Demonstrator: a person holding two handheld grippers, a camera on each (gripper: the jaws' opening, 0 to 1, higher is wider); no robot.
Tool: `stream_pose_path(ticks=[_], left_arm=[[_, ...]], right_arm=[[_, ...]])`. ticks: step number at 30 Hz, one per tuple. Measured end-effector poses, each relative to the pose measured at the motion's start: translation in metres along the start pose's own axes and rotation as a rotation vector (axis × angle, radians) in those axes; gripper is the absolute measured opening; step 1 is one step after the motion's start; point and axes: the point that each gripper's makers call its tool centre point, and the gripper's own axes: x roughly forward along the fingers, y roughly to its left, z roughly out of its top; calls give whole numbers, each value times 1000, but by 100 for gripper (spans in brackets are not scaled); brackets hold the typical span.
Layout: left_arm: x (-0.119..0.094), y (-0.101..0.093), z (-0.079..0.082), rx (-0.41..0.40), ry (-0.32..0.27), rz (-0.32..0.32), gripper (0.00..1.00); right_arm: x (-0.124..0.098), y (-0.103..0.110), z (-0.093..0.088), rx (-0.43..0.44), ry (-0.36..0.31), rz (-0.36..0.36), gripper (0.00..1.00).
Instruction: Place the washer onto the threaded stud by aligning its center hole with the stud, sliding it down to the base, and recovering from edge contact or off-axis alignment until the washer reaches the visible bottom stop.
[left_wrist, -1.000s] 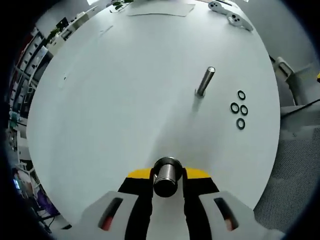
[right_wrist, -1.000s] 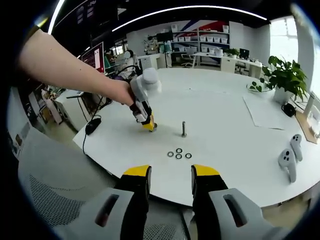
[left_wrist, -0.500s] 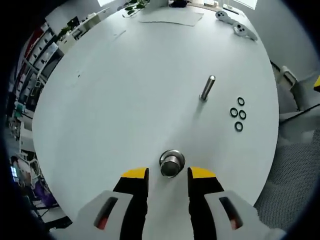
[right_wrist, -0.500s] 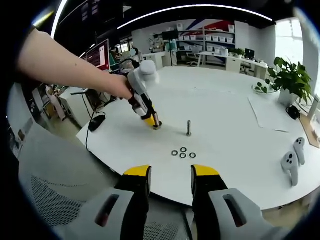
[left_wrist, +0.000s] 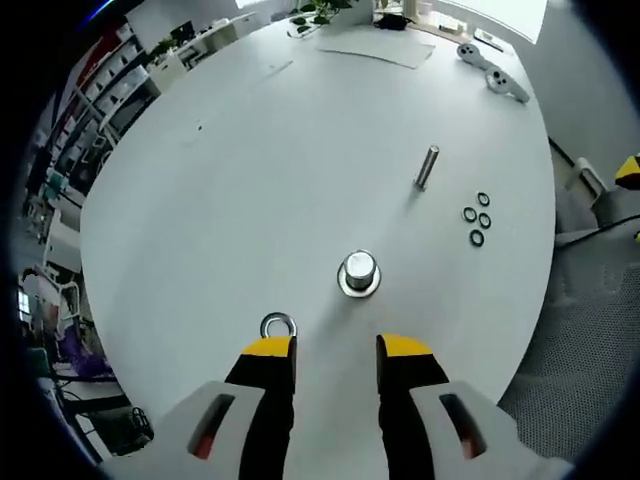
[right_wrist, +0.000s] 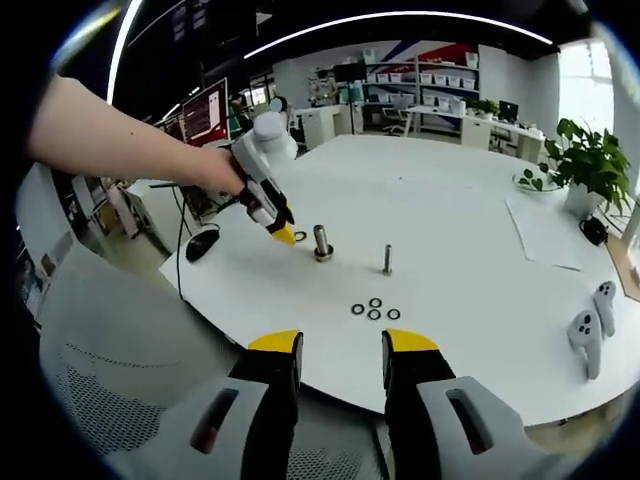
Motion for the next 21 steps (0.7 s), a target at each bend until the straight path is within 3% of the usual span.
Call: stream_pose_path(ticks=[21], left_arm=[[23, 34, -18, -160, 7, 16, 34]], right_arm=[[0, -4, -2, 13, 6, -21, 34]])
